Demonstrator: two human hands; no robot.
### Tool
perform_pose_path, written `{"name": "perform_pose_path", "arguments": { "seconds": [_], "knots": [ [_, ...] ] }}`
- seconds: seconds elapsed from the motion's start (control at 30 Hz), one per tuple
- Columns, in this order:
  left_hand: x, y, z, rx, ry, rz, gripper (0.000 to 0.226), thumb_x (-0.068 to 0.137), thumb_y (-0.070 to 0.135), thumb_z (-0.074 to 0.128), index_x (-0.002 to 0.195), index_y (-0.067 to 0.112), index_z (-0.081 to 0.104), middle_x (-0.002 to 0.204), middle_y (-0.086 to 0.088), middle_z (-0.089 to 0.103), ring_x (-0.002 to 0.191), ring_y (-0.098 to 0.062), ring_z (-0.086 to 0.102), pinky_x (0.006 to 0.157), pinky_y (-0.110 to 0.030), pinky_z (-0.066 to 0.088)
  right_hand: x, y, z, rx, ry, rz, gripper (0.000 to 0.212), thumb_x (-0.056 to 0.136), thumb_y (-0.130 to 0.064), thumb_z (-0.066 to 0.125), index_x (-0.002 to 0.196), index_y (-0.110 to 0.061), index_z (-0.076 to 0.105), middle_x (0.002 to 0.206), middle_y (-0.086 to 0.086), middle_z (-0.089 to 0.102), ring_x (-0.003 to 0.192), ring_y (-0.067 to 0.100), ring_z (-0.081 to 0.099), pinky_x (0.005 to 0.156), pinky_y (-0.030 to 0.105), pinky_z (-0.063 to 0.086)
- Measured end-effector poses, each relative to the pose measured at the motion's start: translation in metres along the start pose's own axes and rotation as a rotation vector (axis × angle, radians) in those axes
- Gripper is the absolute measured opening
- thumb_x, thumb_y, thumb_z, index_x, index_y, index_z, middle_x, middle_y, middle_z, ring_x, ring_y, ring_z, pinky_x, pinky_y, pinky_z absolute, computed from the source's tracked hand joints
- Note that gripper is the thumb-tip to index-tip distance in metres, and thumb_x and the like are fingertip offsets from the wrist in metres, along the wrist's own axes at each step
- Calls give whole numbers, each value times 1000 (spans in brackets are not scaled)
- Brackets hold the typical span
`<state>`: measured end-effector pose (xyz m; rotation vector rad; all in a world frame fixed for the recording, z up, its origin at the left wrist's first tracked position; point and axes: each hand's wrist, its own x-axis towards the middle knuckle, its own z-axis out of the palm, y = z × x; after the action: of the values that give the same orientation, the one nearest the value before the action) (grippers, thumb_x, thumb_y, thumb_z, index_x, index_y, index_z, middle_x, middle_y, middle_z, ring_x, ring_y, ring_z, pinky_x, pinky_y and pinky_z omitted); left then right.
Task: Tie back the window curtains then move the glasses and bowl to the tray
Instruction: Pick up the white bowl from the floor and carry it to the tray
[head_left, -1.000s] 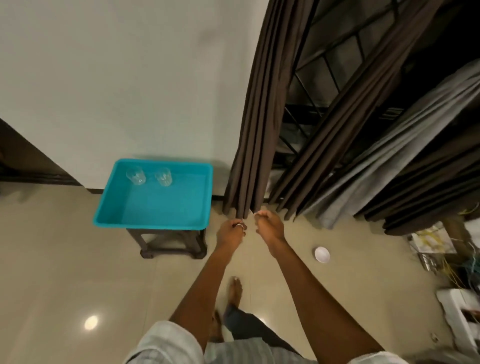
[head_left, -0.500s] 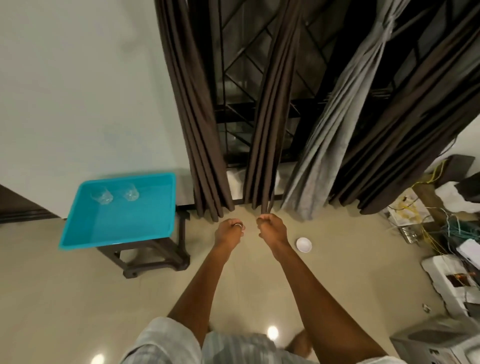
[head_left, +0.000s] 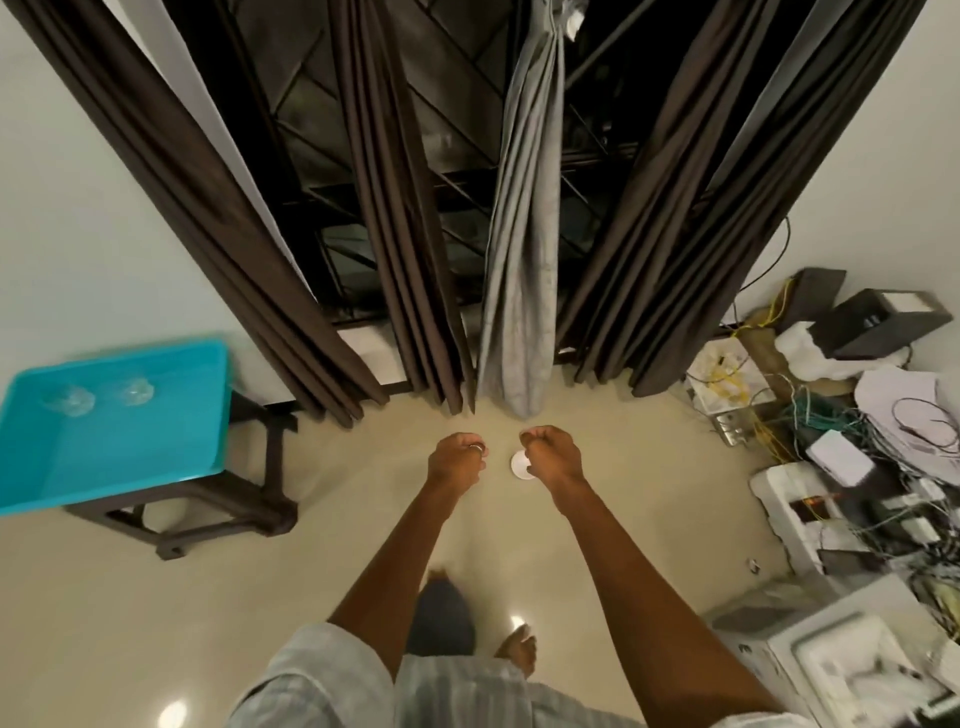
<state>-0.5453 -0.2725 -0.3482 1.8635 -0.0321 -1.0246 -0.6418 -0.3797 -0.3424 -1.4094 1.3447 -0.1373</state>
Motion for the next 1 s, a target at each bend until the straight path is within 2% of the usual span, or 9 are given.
{"name": "perform_pose_path", "arguments": {
  "seconds": [0.13,0.3,0.43,0.67,0.8,1.0],
  "knots": [
    [18,5,22,40,4,-29,27,94,7,49,82,26,64,99,-5,72,83,-21,68,72,-33,54,24,2,-11,-20,-31,10,18,94,-24,63,101,-10,71,104,9,70,104,30,66,96,49,55],
    [56,18,53,8,2,-91,26,93,7,47,85,23,66,105,-7,73,90,-24,70,88,-41,57,69,-4,-28,-109,-76,20,18,94,-25,62,99,-10,70,106,12,72,105,33,67,96,50,55],
    [92,34,69,46,18,-101,27,93,5,47,104,8,72,119,-13,72,112,-33,67,102,-47,52,113,-13,-36,-172,-124,7,7,95,-21,62,94,-19,68,115,15,71,110,36,65,99,52,53],
    [131,49,70,130,67,-147,31,93,8,48,108,9,74,119,-11,73,112,-32,68,98,-45,54,166,-30,-31,-210,-205,69,9,96,-19,60,91,-24,66,116,11,69,104,32,67,92,51,58],
    [149,47,70,110,110,-220,32,90,7,47,104,13,75,117,-10,74,112,-33,68,97,-45,55,191,-31,-28,-246,-253,81,14,95,-15,59,104,-14,69,119,13,68,102,33,69,93,51,57],
    [171,39,82,94,134,-272,28,88,6,49,85,24,70,113,-7,75,110,-31,68,98,-43,55,234,-25,-35,-380,-325,15,29,97,-17,56,123,-8,63,127,15,65,116,35,62,100,52,52]
  ]
}}
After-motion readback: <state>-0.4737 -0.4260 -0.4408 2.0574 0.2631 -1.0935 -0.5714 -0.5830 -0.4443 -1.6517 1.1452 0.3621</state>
